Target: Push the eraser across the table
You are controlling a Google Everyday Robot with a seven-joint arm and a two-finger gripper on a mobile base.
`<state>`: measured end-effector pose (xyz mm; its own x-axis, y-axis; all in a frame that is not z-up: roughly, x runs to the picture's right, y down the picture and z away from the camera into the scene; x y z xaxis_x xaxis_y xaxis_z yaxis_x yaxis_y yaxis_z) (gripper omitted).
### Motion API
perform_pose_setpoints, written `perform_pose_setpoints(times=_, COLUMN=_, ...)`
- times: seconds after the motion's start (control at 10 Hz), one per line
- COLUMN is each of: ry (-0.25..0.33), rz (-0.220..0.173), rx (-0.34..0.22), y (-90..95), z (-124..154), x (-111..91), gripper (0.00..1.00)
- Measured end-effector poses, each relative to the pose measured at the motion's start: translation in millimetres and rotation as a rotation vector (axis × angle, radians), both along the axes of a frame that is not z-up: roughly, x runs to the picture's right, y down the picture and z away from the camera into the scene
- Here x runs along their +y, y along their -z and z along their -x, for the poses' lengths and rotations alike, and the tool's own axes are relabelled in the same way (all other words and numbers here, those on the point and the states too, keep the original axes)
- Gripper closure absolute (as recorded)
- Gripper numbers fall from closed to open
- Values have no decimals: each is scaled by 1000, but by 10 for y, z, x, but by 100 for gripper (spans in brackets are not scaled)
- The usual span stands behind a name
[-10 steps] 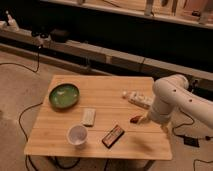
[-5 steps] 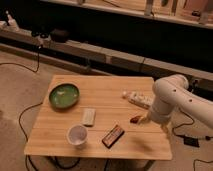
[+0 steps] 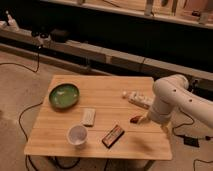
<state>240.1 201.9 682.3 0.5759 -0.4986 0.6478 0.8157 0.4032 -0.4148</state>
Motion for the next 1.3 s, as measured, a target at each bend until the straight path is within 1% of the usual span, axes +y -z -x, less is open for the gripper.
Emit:
perform_pose_setpoints(times=0.4, ry=-1, rz=-5, rx=-8, y=-1, z=14, x=1, gripper=20)
perform_pose_setpoints(times=0.6, ry=-35, rz=-8, rx=-24, y=-122, z=116, x=118, gripper=20)
perform_pose_setpoints(times=0.7, ry=-45, rz=-8, rx=-29, y=-163, z=159, x=145, gripper=20)
perform_pose_setpoints(times=0.8, ry=-59, rz=-4, rx=-33, y=-205, z=205, x=194, gripper=25)
perform_pose_setpoints(times=0.9, ry=-70, rz=8, rx=-37, y=-240, z=262, x=255, gripper=36)
perform_pose_setpoints(times=1.0, ry=-79, rz=19, rx=-40, y=-262, z=314, x=298, gripper=44)
perform_pose_setpoints(times=1.2, ry=-90, rz=45, rx=-56, y=-336, z=568, x=405, gripper=67)
perform_pose_setpoints(times=1.3, ry=-96, rz=52, rx=-65, y=-367, z=686, x=444, gripper=75)
